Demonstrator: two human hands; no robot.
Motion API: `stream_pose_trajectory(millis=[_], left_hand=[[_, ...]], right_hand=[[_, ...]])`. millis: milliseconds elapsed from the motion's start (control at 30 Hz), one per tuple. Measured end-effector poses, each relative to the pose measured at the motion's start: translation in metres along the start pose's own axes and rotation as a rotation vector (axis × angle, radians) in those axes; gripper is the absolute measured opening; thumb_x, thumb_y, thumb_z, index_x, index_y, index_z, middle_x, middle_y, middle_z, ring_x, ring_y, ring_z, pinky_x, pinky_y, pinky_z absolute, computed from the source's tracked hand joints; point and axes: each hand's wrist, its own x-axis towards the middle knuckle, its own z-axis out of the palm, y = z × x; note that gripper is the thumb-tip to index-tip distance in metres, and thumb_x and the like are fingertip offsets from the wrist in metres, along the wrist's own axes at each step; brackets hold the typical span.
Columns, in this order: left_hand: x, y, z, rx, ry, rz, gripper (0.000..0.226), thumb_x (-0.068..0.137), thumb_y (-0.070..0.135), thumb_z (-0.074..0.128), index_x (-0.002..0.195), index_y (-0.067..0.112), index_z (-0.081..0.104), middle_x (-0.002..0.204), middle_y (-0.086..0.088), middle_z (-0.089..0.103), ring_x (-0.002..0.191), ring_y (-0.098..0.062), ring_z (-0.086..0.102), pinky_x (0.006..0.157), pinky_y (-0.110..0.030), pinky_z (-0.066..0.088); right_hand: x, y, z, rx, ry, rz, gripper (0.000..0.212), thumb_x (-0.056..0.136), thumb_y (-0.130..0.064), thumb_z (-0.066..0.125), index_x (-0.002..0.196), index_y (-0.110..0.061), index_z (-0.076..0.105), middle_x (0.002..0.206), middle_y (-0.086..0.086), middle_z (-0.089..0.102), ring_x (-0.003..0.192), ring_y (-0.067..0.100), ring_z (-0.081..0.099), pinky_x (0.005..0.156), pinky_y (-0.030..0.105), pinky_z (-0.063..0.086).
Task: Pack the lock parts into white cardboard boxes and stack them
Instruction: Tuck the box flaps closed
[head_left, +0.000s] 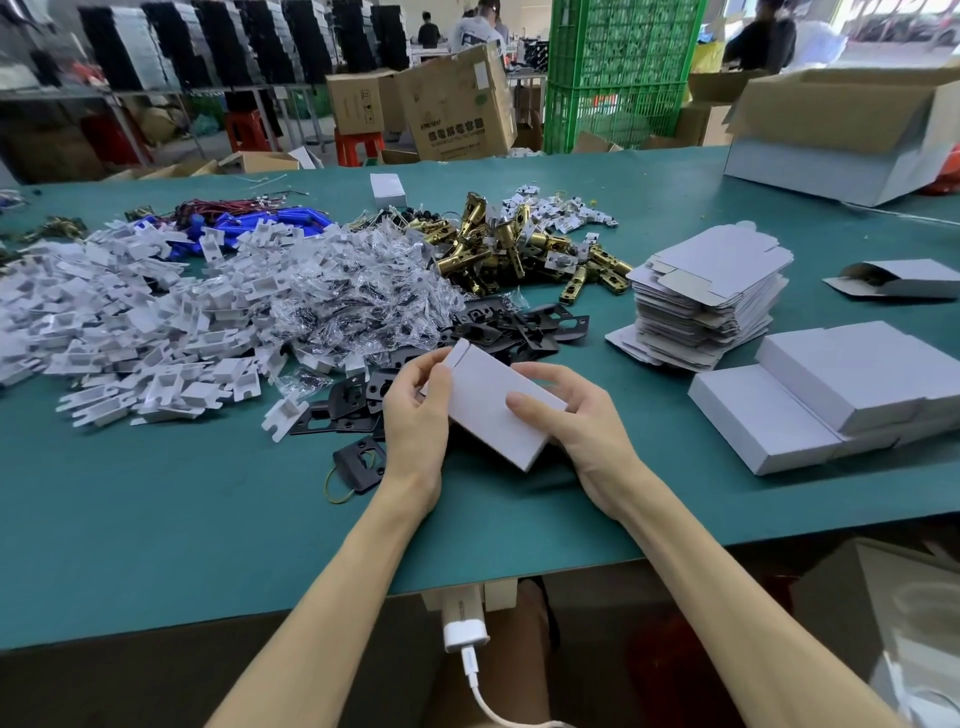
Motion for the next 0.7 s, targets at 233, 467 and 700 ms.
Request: stream_pose_trajectory(millis=[233,467,700], left_hand=[[-0.0041,0.0037,-0.0006,0.002,-0.134,-0.043,0.018,0.086,0.032,0.070,0.099,0.023,0.077,0.100,-0.007,0.072,0.090,-0.022,0.061,0.076,-0.045,0.053],[-0.0067,0.0089,-0.0024,-0.064,-0.143,-0.065,0.017,0.077,0.044,0.080,0.073,0.029,0.074,0.083,-0.002,0.066,0.081,-0.021,0.053,0.077,-0.044,0.044],[-0.0069,0.0080,-0.0038,-0.032,-0.155,-0.026,0.009,0.084,0.034,0.077,0.076,0.030,0.074,0.082,0.000,0.066,0.083,-0.022,0.053,0.079,-0.047,0.043]], right_hand=[[-0.0025,-0.0064,-0.0021,0.266,0.222,0.063,0.050,0.069,-0.031,0.084,0.111,-0.008,0.070,0.097,0.008,0.075,0.080,0.018,0.069,0.062,0.030,0.057],[-0.0033,-0.0081,-0.0024,0.232,0.175,0.106,0.043,0.070,-0.038,0.082,0.099,-0.011,0.067,0.090,0.007,0.072,0.077,0.018,0.067,0.063,0.031,0.054],[-0.0034,-0.0067,-0.0031,0.209,0.182,0.093,0.043,0.069,-0.039,0.082,0.097,-0.011,0.066,0.092,0.010,0.071,0.079,0.021,0.066,0.063,0.033,0.053]])
